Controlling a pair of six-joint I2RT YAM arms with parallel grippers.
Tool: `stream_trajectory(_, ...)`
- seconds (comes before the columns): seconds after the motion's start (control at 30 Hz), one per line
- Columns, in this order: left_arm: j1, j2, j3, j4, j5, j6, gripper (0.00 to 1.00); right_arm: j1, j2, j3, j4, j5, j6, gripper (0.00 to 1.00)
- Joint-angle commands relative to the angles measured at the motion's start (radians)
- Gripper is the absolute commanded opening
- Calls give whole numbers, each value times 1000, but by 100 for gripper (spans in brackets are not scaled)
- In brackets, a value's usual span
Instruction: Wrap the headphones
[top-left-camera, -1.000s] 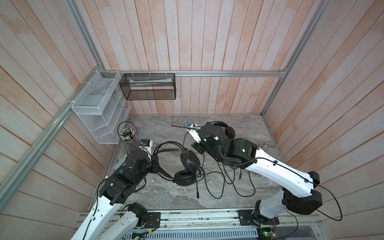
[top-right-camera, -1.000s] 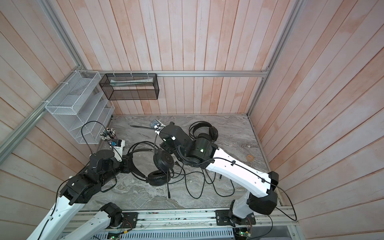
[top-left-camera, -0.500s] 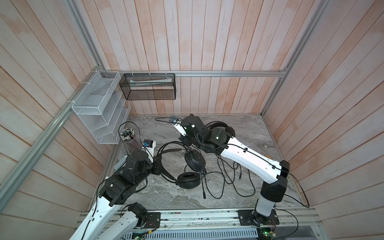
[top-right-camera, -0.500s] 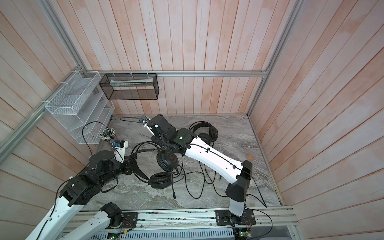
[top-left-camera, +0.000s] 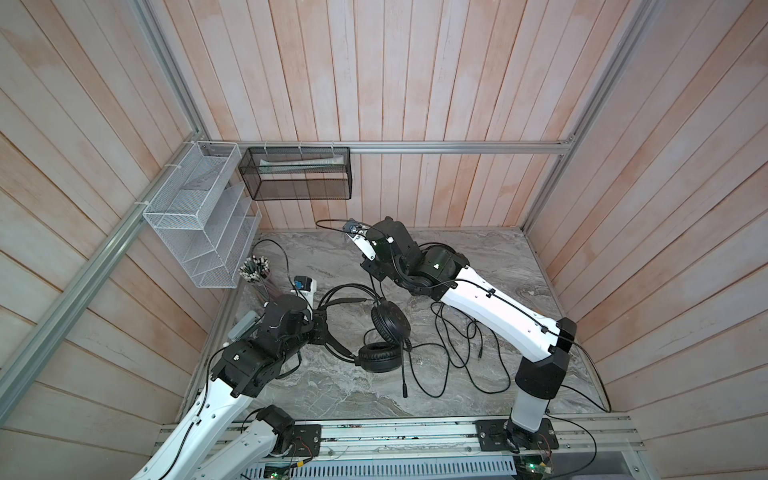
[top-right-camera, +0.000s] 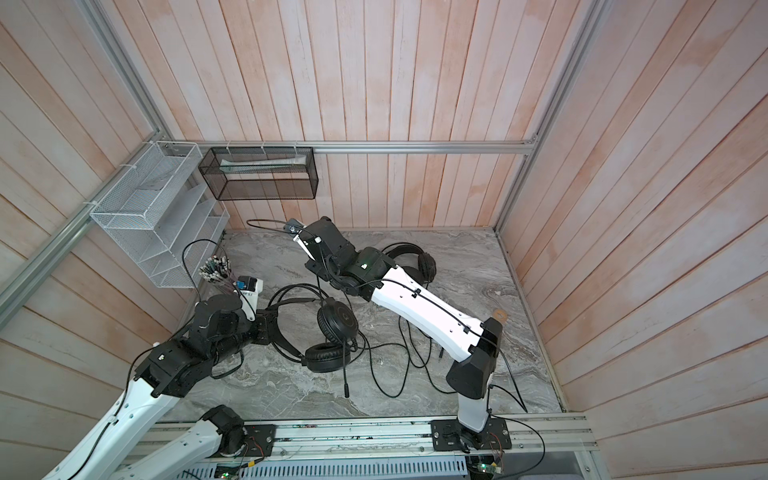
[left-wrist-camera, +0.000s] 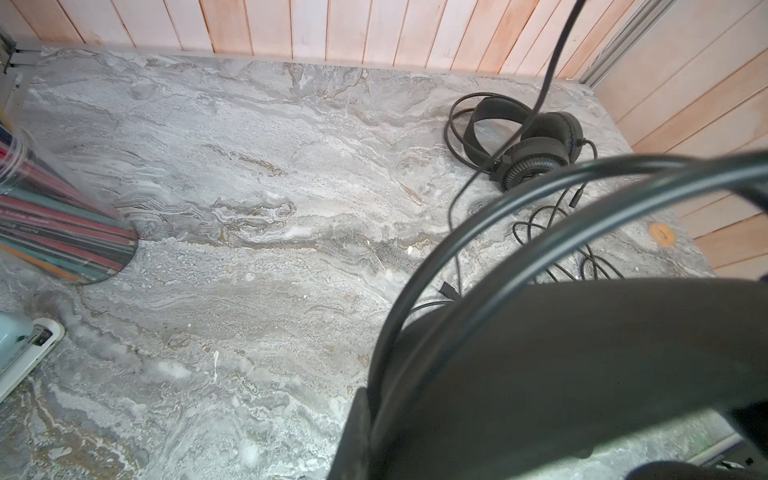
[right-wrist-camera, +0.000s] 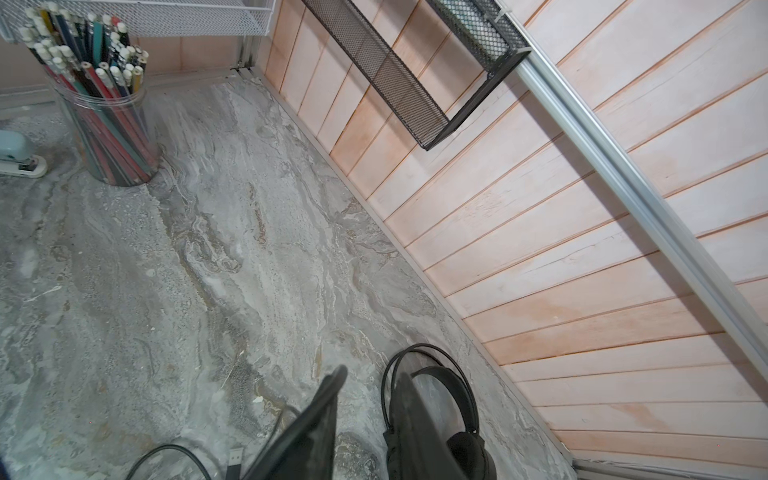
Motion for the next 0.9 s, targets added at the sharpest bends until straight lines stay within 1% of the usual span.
stream_trajectory(0.0, -1, 1, 62, 75, 39, -60, 0, -7, -2, 51, 6, 45, 7, 32)
stream_trajectory(0.07, 3, 2, 69, 73, 49, -79, 0, -13, -16, 50, 7, 37, 22, 35)
stream_trajectory(0.17, 5, -2, 64, 89, 98, -111, 0, -13, -15, 53, -15, 4, 29, 36)
stream_trajectory(0.2, 5, -1, 62, 95, 110, -122, 0, -13, -11, 57, -21, 4, 34, 41)
stream_trajectory(0.23, 6, -1, 62, 99, 122, -134, 0, -13, -11, 57, -24, 13, 41, 44)
stream_trajectory(0.27, 6, -2, 64, 102, 131, -144, 0, -13, -13, 56, -30, 20, 44, 46)
stream_trajectory(0.4, 6, 5, 85, 88, 142, -165, 0, -12, -30, 57, -26, 73, 69, 47)
stream_trajectory(0.5, 10, 15, 130, 36, 122, -182, 0, -21, -76, 28, 36, 155, 111, 49)
stream_trajectory(0.53, 14, 18, 144, 20, 121, -189, 0, -34, -106, -1, 69, 151, 128, 49)
stream_trajectory(0.6, 23, 21, 170, 1, 135, -208, 0, -66, -185, -91, 173, 152, 172, 50)
stream_trajectory(0.7, 43, 26, 208, -13, 185, -241, 0, -147, -358, -302, 380, 106, 270, 51)
stream_trajectory(0.8, 77, 35, 251, -13, 241, -269, 0, -267, -576, -591, 656, 7, 379, 56)
stream_trajectory(0.83, 88, 38, 267, -13, 250, -277, 0, -311, -645, -702, 752, -35, 420, 59)
stream_trajectory(0.87, 95, 44, 285, -15, 252, -282, 0, -347, -705, -806, 839, -68, 454, 60)
